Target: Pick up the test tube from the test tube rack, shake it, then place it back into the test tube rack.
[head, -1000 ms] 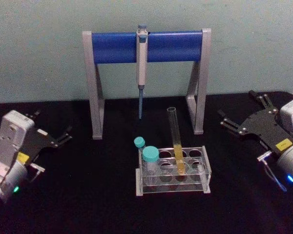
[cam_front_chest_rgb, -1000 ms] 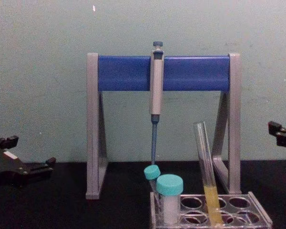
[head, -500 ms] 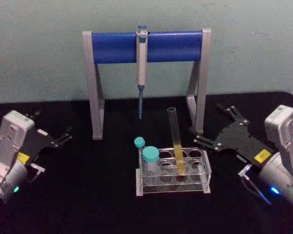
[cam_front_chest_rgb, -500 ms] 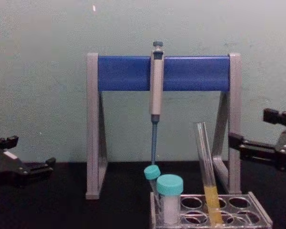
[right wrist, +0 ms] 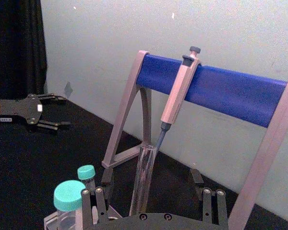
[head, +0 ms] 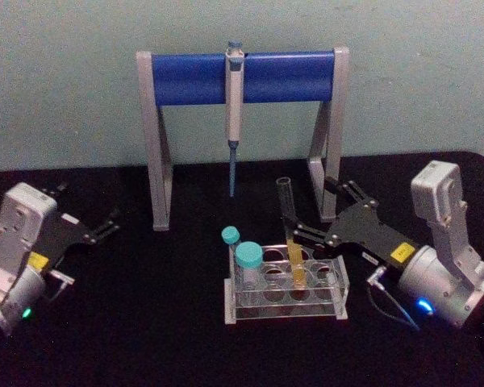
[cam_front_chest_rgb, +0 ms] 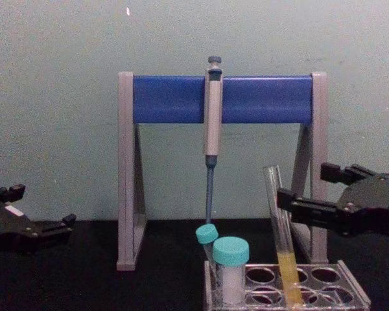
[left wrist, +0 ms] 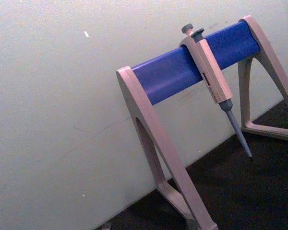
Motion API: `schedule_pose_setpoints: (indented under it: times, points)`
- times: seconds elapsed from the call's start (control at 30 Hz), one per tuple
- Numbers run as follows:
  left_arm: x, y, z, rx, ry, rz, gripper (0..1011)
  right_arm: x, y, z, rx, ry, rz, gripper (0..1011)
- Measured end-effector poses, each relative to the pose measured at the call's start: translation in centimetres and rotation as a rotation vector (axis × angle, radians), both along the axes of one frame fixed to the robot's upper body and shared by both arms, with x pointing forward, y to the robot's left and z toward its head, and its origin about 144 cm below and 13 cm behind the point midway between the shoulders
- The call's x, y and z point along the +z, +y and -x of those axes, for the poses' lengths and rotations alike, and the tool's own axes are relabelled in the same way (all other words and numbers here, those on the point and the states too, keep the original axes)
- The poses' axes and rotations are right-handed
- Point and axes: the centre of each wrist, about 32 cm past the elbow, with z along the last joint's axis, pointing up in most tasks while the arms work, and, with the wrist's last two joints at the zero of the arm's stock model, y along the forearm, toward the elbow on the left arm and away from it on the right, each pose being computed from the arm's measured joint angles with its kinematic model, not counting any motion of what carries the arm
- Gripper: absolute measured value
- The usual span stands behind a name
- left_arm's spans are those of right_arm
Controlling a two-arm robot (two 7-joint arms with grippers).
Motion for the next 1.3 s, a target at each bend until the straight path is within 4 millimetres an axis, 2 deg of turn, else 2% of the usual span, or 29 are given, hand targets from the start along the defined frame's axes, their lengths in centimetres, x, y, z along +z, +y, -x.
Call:
schedule_pose_setpoints:
  times: [0.6,1.3]
  points:
    - [0.0,0.0,0.0,0.0,0.0,0.0,1001,0.5,0.7,-2.9,0.031,0.123,-0.042,1000]
    - [0.0,0.0,0.0,0.0,0.0,0.0,1001,0.6,1.2,-3.8,0.059,0.19,0.005,1000]
